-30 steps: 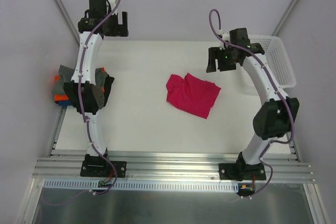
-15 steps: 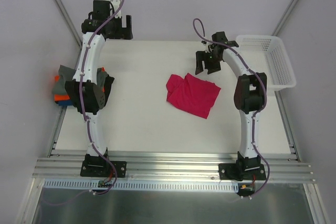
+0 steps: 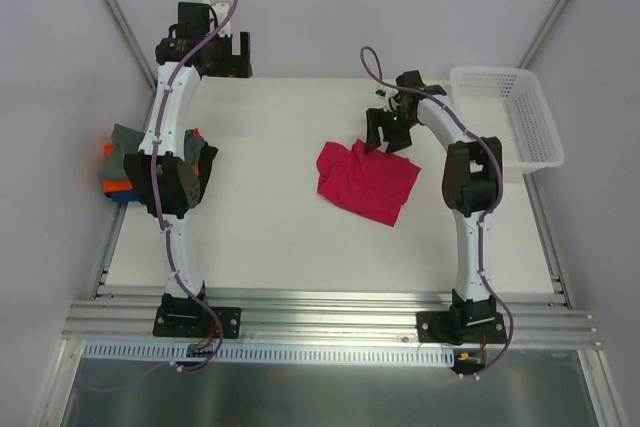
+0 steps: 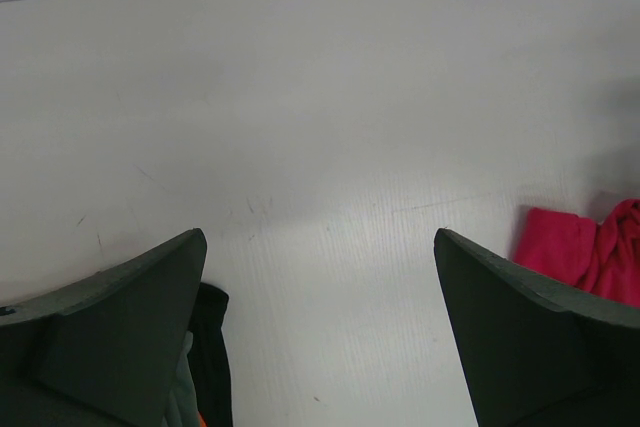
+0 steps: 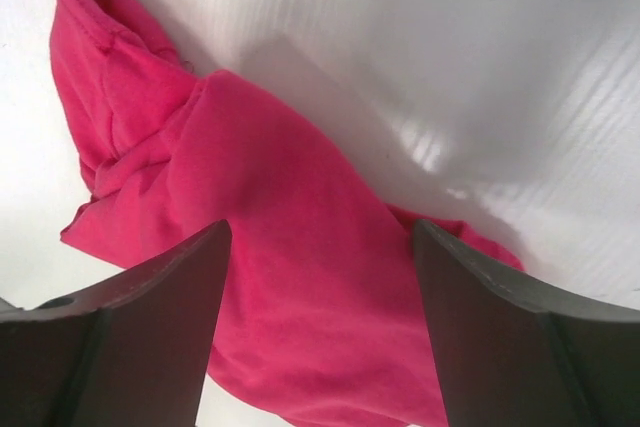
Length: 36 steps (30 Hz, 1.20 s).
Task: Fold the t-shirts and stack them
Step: Flatten out the tshirt
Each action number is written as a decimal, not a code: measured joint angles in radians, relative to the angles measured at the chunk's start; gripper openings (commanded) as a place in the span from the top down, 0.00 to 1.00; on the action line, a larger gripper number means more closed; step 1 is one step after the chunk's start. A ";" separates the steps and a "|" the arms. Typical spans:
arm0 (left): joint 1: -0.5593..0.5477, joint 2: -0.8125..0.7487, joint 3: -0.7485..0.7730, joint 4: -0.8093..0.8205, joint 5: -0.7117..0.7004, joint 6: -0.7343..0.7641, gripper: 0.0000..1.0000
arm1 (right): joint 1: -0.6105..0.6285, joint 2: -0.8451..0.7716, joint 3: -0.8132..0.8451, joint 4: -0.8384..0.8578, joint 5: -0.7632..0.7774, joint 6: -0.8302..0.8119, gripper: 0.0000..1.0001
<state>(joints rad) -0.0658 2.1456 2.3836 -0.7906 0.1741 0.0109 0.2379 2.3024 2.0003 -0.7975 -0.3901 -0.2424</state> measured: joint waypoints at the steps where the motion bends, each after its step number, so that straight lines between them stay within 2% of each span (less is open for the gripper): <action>1: 0.000 0.000 0.000 0.000 0.000 0.000 0.01 | 0.003 0.001 -0.002 -0.002 -0.006 0.002 0.30; 2: 0.000 0.000 0.000 0.000 0.000 0.000 0.01 | 0.007 0.001 -0.002 -0.002 -0.012 0.003 0.37; 4: 0.000 0.000 0.000 0.000 0.000 0.000 0.01 | 0.014 0.001 -0.002 -0.001 -0.018 0.009 0.59; 5: 0.000 0.000 0.000 0.000 0.000 0.000 0.01 | 0.017 0.001 -0.002 0.000 -0.018 0.009 0.90; 6: 0.000 0.000 0.000 0.000 0.000 0.000 0.01 | 0.020 0.001 -0.002 0.000 -0.018 0.007 0.99; 14: 0.000 -0.001 -0.023 0.000 0.000 0.000 0.01 | 0.026 -0.019 -0.024 -0.009 -0.007 0.020 0.99; 22: 0.031 0.000 0.000 -0.003 0.002 -0.012 0.01 | 0.047 -0.195 0.029 -0.116 -0.023 0.005 0.99; 29: 0.065 0.012 0.097 0.024 0.006 -0.017 0.01 | 0.203 -0.364 0.138 -0.314 -0.156 -0.080 0.99; 33: 0.065 0.012 0.088 0.046 0.035 -0.019 0.01 | 0.301 -0.400 0.088 -0.415 -0.246 -0.135 0.99; 36: 0.065 0.012 0.068 0.058 0.058 -0.015 0.01 | 0.326 -0.397 0.030 -0.484 -0.305 -0.180 0.99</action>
<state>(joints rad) -0.0006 2.1574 2.4516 -0.7322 0.2321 -0.0044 0.5640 1.9049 2.0304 -1.2816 -0.6952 -0.4225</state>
